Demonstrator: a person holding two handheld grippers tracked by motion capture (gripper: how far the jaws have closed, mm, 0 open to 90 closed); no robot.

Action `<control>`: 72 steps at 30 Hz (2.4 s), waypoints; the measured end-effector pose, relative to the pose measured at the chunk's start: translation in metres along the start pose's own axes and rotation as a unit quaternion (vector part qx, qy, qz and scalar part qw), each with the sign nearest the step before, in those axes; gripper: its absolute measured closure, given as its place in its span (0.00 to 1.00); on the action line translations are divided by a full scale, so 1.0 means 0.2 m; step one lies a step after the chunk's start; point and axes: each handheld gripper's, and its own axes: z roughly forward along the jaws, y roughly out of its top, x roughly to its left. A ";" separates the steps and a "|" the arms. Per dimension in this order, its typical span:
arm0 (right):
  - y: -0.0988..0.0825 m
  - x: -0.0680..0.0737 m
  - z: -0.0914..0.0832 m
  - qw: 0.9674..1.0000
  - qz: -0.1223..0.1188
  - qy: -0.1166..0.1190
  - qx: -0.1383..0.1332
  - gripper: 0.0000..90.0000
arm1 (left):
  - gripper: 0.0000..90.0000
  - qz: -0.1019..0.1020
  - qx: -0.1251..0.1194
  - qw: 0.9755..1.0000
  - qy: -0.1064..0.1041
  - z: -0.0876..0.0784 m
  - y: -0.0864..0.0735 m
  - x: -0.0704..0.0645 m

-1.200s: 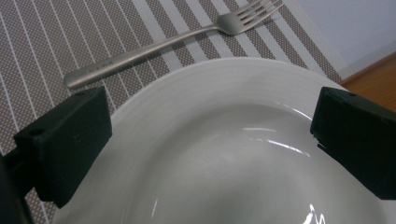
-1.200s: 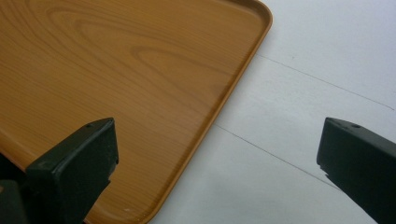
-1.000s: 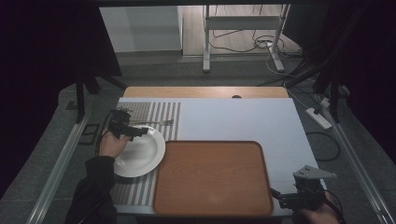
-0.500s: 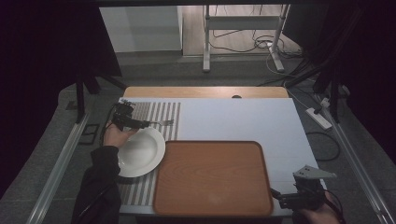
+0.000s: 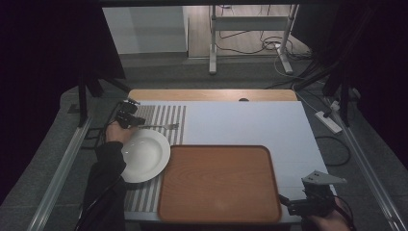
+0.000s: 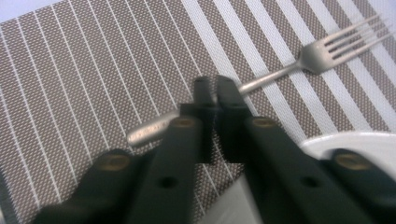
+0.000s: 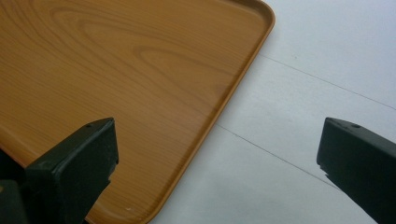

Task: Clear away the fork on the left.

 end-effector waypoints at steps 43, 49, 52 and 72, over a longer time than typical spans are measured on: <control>0.00 0.01 0.00 1.000 -0.008 0.003 0.005 0.00 | 0.99 0.001 0.095 0.995 -0.042 0.03 -0.10 0.12; 0.00 0.01 0.00 1.000 -0.007 0.004 0.005 0.00 | 0.90 0.004 0.063 0.998 -0.032 0.00 -0.07 0.10; 0.00 0.01 0.00 1.000 -0.008 0.004 0.006 0.00 | 0.71 0.012 0.052 0.998 -0.017 -0.02 -0.04 0.08; 0.00 0.01 0.00 1.000 -0.007 0.007 0.004 0.00 | 0.00 0.066 0.059 0.994 -0.061 0.12 0.14 -0.13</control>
